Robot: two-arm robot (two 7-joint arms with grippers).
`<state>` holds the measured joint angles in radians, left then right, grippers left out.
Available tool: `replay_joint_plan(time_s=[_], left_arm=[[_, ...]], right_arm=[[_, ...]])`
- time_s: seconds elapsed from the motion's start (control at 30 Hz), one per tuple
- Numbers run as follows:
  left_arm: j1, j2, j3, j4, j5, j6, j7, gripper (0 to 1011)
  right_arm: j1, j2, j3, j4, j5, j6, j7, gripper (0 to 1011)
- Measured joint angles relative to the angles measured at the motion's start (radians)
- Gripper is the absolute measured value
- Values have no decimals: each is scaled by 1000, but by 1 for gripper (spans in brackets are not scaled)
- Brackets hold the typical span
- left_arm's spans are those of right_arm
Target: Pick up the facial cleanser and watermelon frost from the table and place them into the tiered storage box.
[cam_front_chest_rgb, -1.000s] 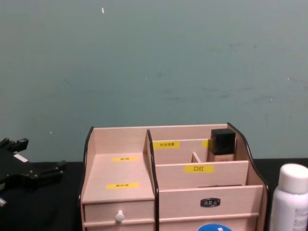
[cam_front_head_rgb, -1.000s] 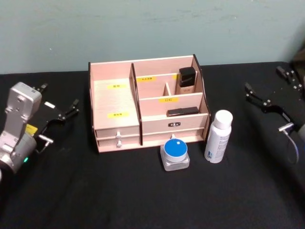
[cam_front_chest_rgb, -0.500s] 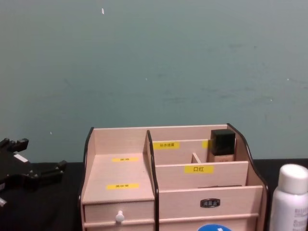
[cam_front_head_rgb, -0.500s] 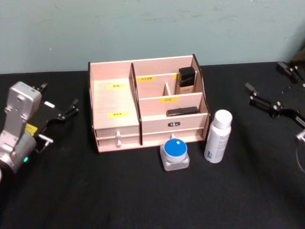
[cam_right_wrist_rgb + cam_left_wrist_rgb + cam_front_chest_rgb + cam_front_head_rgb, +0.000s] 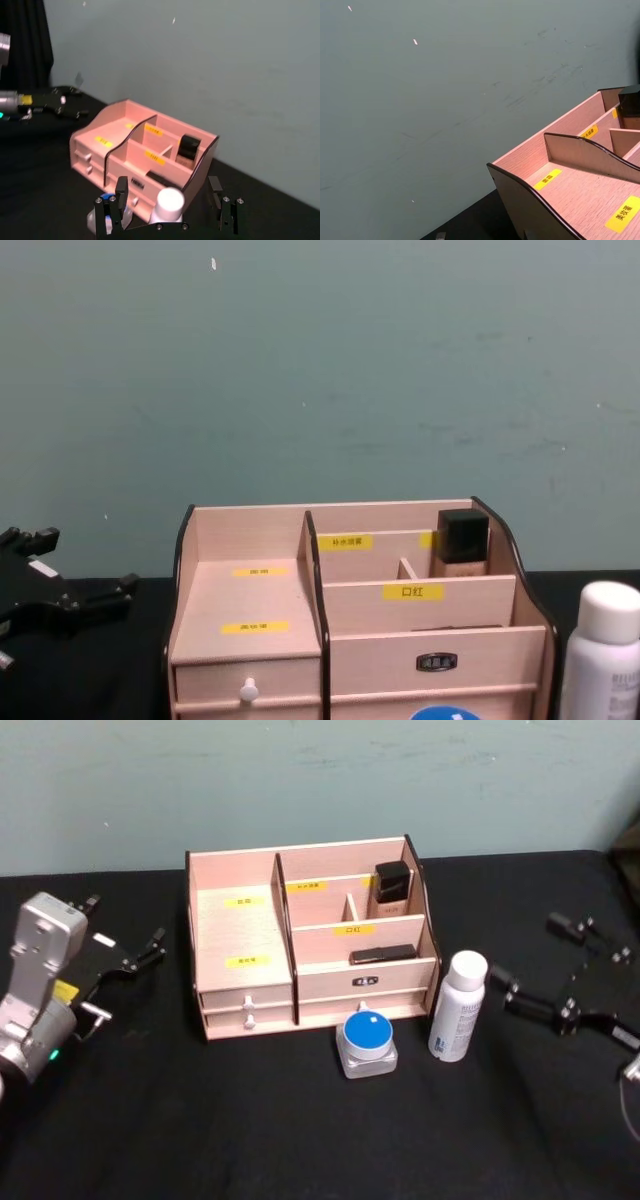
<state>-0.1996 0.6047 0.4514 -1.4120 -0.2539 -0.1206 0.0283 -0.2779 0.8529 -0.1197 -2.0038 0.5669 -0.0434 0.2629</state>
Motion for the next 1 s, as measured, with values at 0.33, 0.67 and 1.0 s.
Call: replay_joint_plan(time_s=[0.33,0.67,1.0], left_arm=[[0,0,0,0,0,0,0,1010],[0,0,0,0,0,0,0,1010],[0,0,0,0,0,0,0,1010]], right_arm=[[-3,-7,-28,25,-32,63,15,1003],[92,-71,-96,138,-62,148,41,1002],[187,-142,-142,240,-96,173,83,1002]])
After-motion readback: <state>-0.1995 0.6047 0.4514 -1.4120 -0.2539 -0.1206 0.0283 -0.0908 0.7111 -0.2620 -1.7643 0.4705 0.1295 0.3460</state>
